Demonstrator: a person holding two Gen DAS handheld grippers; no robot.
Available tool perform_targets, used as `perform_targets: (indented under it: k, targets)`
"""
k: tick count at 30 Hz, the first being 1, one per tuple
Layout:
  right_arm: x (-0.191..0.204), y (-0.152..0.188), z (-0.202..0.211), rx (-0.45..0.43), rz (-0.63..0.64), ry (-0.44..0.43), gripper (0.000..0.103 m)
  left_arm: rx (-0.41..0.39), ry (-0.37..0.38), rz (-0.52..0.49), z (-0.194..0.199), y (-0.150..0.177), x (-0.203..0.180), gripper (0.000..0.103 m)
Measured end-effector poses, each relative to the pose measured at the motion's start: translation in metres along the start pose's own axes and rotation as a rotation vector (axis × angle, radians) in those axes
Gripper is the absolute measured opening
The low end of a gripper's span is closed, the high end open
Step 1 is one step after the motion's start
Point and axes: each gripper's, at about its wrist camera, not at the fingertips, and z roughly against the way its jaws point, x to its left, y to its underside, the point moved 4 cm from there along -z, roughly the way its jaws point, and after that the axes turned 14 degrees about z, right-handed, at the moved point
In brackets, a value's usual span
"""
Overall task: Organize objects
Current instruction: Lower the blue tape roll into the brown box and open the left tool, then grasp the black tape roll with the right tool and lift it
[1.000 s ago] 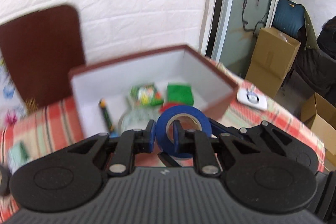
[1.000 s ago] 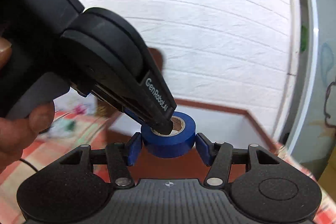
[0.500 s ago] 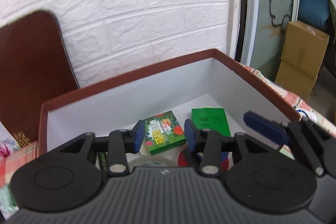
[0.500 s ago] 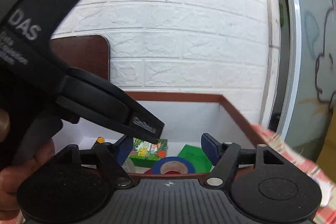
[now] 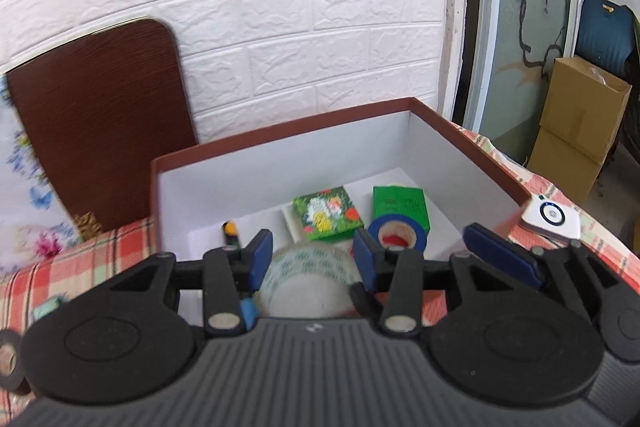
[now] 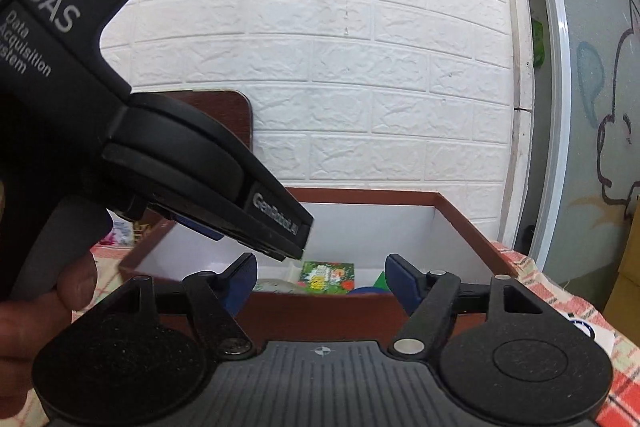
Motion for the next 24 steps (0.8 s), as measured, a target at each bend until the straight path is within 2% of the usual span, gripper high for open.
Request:
perform_targets:
  k: [6,14,15,18,24]
  targets:
    - [0.015,0.009,0.023,0.045,-0.057,-0.042,0.07,-0.021,-0.045,-0.007,0.036,0.02,0.024,0.049]
    - [0.062,0.041,0.054,0.25,-0.169,-0.203,0.07,0.017,-0.143,0.032,0.06,0.061,0.074,0.05]
    - [0.064,0.042,0.045,0.265,-0.167,-0.222,0.07,0.022,-0.155,0.04,0.063,0.065,0.081,0.05]
    - [0.088,0.041,0.062,0.273,-0.118,-0.246,0.07,0.033,-0.184,0.061,0.066,0.076,0.099,0.05]
    - [0.109,0.035,0.065,0.265,-0.044,-0.268,0.07,0.043,-0.222,0.099,0.069,0.09,0.13,0.05]
